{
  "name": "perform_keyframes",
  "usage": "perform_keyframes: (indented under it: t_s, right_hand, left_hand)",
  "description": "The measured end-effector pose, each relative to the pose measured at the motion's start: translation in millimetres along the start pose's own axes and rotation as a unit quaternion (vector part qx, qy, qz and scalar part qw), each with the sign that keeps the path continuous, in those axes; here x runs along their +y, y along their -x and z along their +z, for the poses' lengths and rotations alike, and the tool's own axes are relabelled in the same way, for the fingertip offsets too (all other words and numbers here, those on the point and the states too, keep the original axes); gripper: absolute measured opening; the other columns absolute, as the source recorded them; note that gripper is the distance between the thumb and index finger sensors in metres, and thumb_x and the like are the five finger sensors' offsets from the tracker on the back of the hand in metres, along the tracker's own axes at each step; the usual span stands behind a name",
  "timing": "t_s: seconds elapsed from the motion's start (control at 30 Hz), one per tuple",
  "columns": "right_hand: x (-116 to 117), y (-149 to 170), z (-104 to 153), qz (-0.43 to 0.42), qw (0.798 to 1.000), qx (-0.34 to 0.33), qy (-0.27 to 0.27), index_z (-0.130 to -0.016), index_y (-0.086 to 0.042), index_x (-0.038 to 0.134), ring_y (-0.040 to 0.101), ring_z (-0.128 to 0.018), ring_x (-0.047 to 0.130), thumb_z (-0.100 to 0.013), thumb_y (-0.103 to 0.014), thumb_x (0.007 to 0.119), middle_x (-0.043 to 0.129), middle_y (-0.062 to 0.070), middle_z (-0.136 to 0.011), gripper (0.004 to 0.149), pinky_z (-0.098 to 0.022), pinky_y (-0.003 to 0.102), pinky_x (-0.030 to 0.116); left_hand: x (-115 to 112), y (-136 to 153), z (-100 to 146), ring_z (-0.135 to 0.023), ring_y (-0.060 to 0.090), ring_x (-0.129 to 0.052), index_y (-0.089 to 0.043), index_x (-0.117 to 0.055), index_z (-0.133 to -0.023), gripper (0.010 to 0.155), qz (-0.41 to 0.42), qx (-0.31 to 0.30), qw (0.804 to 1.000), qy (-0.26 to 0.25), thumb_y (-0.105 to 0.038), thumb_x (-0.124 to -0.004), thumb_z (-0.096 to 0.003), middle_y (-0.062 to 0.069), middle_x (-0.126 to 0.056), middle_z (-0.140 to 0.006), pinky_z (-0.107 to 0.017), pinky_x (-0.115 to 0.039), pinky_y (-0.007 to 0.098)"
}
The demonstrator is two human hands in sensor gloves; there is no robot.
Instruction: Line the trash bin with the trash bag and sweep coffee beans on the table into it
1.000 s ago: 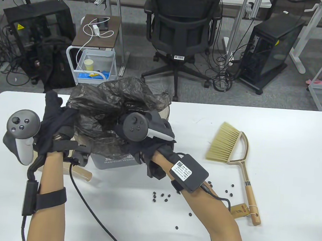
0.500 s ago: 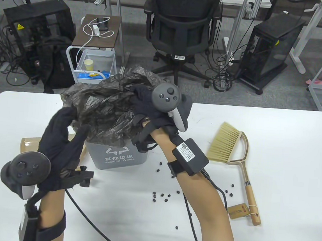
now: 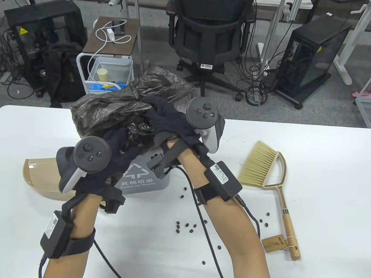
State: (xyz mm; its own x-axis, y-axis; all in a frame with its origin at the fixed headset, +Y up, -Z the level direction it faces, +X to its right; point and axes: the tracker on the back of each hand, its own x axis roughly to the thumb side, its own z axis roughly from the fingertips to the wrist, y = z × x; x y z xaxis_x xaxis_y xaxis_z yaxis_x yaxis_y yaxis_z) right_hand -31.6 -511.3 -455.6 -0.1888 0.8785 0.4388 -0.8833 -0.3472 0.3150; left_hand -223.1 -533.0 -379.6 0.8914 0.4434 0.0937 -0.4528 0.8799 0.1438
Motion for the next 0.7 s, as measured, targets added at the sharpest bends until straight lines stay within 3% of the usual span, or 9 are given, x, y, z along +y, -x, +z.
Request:
perform_keyframes:
  t_s: [0.1, 0.2, 0.3, 0.4, 0.47, 0.57, 0.63, 0.7]
  right_hand:
    - [10.5, -4.2, 0.8, 0.018, 0.999, -0.031, -0.041, -0.093, -0.029, 0.068, 0.042, -0.089, 0.075, -0.052, -0.029, 0.068, 0.077, 0.011, -0.098, 0.041, -0.067, 0.059, 0.058]
    - [14.5, -0.1, 1.9, 0.126, 0.99, -0.046, -0.048, -0.092, -0.03, 0.069, 0.042, -0.091, 0.074, -0.051, -0.029, 0.069, 0.077, 0.01, -0.099, 0.041, -0.068, 0.059, 0.056]
    - [15.6, 12.4, 5.0, 0.247, 0.968, -0.046, -0.029, -0.091, -0.03, 0.07, 0.042, -0.092, 0.073, -0.051, -0.029, 0.069, 0.079, 0.01, -0.098, 0.041, -0.069, 0.059, 0.055]
    - [21.2, 22.4, 8.9, 0.272, 0.959, -0.05, -0.067, -0.092, -0.03, 0.071, 0.044, -0.096, 0.065, -0.051, -0.029, 0.07, 0.073, 0.012, -0.102, 0.041, -0.07, 0.061, 0.049]
    - [27.7, 26.9, 13.7, 0.286, 0.953, -0.05, -0.088, -0.092, -0.031, 0.071, 0.045, -0.099, 0.059, -0.051, -0.029, 0.07, 0.069, 0.014, -0.104, 0.041, -0.071, 0.063, 0.045]
    - [36.5, 32.0, 19.6, 0.348, 0.931, -0.054, -0.098, -0.092, -0.031, 0.071, 0.044, -0.1, 0.057, -0.05, -0.03, 0.07, 0.068, 0.013, -0.105, 0.041, -0.072, 0.063, 0.043]
    - [41.8, 35.1, 22.1, 0.362, 0.923, -0.063, -0.112, -0.093, -0.032, 0.07, 0.044, -0.101, 0.054, -0.05, -0.031, 0.07, 0.065, 0.013, -0.106, 0.042, -0.072, 0.063, 0.042]
    - [46.9, 36.8, 24.0, 0.364, 0.921, -0.065, -0.126, -0.094, -0.031, 0.069, 0.045, -0.102, 0.051, -0.05, -0.032, 0.07, 0.063, 0.014, -0.107, 0.044, -0.072, 0.063, 0.04]
  left_hand:
    - [-11.6, 4.3, -24.3, -0.115, 0.037, -0.053, -0.024, -0.058, -0.113, 0.067, -0.021, 0.039, 0.999, -0.006, -0.049, -0.084, -0.0558, 0.005, -0.061, -0.123, -0.084, -0.038, 0.067]
    - [-18.6, 13.5, -25.2, -0.111, 0.037, -0.06, -0.023, -0.063, -0.11, 0.067, -0.028, 0.046, 0.998, 0.023, -0.052, -0.085, -0.0533, 0.006, -0.068, -0.119, -0.082, -0.043, 0.066]
    - [-8.9, 24.9, -0.4, -0.11, 0.038, -0.063, -0.022, -0.064, -0.109, 0.067, 0.006, 0.013, 1.0, -0.026, -0.052, -0.086, -0.0529, 0.007, -0.07, -0.117, -0.08, -0.046, 0.066]
    - [2.5, 39.5, 32.3, -0.106, 0.037, -0.069, -0.022, -0.068, -0.107, 0.063, 0.058, -0.015, 0.992, -0.115, -0.049, -0.087, -0.0539, 0.007, -0.075, -0.114, -0.078, -0.051, 0.065]
    - [10.6, 49.5, 55.2, -0.103, 0.035, -0.073, -0.022, -0.07, -0.104, 0.058, 0.091, -0.035, 0.975, -0.2, -0.043, -0.089, -0.0536, 0.006, -0.078, -0.11, -0.077, -0.055, 0.063]
    - [14.9, 53.5, 82.2, -0.104, 0.034, -0.072, -0.023, -0.068, -0.104, 0.056, 0.102, -0.058, 0.955, -0.274, -0.037, -0.089, -0.0538, 0.005, -0.076, -0.111, -0.076, -0.057, 0.061]
    - [13.6, 49.1, 92.4, -0.109, 0.033, -0.063, -0.025, -0.061, -0.107, 0.06, 0.074, -0.077, 0.951, -0.292, -0.034, -0.089, -0.0542, 0.003, -0.069, -0.115, -0.078, -0.053, 0.063]
    - [8.6, 43.7, 94.9, -0.116, 0.035, -0.049, -0.026, -0.05, -0.113, 0.071, 0.021, -0.07, 0.96, -0.27, -0.034, -0.089, -0.0544, 0.003, -0.053, -0.124, -0.081, -0.045, 0.066]
